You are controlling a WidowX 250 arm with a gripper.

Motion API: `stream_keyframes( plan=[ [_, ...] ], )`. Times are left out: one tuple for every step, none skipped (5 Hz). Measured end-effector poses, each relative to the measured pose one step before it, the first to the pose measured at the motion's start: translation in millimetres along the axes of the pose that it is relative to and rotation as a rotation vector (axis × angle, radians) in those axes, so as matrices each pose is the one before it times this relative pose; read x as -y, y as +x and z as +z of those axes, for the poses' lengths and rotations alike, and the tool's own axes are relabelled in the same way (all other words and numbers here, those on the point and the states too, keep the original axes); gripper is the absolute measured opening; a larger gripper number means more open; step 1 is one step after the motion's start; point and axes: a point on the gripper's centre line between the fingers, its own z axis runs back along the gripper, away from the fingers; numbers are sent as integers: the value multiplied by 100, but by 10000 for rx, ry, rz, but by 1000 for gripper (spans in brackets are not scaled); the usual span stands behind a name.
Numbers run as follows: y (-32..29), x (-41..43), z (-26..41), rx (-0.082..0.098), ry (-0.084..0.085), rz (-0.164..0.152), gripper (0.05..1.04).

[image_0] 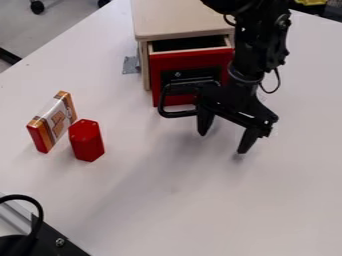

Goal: Close the drawer.

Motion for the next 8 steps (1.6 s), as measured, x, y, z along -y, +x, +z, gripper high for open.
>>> stream_keyframes(
  plan=[
    [510,-376,227,330,63,30,1001],
    [583,-660,-260,15,13,204,1001],
    [294,-556,-225,-21,23,154,1001],
    [774,-694,156,86,-4,238,1001],
    [665,-1211,-224,-2,36,378,1001],
    [625,71,-98,-106,-64,178,1001],
    [-18,124,92,-305,-264,386,1001],
    [-873,291,-42,-505,-324,93,1001]
  ],
)
